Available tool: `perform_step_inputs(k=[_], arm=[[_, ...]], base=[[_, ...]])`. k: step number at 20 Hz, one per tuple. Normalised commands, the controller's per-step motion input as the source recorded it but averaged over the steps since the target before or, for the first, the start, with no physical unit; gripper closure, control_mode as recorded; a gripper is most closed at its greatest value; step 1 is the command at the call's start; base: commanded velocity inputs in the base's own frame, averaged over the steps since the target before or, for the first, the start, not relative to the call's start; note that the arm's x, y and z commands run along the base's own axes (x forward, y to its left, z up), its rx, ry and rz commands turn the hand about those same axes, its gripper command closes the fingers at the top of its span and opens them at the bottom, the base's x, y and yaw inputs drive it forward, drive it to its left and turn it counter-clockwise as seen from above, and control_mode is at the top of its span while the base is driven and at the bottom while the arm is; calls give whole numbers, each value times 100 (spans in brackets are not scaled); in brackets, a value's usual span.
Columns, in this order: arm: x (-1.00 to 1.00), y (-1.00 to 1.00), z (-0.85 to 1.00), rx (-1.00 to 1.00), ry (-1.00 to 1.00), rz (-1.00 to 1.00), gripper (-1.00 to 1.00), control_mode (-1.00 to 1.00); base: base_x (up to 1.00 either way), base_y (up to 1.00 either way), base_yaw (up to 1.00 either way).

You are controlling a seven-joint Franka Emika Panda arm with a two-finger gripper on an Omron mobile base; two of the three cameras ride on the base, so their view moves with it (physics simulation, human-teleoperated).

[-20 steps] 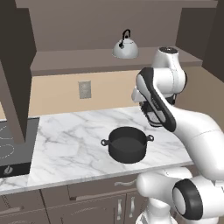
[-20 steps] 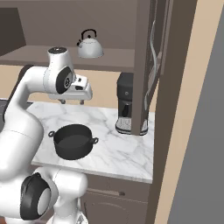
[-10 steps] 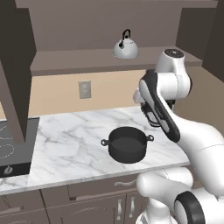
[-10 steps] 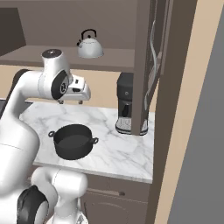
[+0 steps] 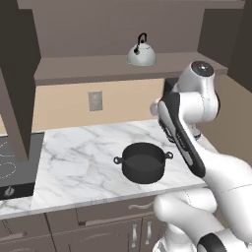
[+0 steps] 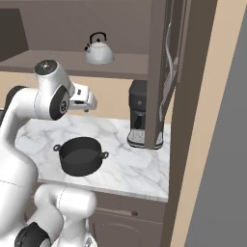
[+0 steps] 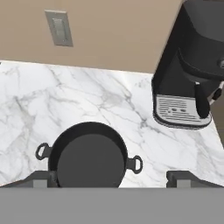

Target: Pick the kettle from the cabinet and place it on a stove burner. Then pick the pot from the counter and place it on another stove burner. Finally, turn both burners on.

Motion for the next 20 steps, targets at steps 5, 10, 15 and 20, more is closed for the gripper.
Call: perform_step_inputs(k=[5, 10, 15, 20], arm=[[-1, 19, 24, 0, -24, -3, -100, -100], [0, 23, 33, 0, -24, -5, -100, -100], [0, 25, 42, 0, -28, -6, -100, -100], [0, 21, 54, 0, -31, -7, -100, -100]], base=[[0, 0, 0], [0, 0, 0], [0, 0, 0], [0, 0, 0]])
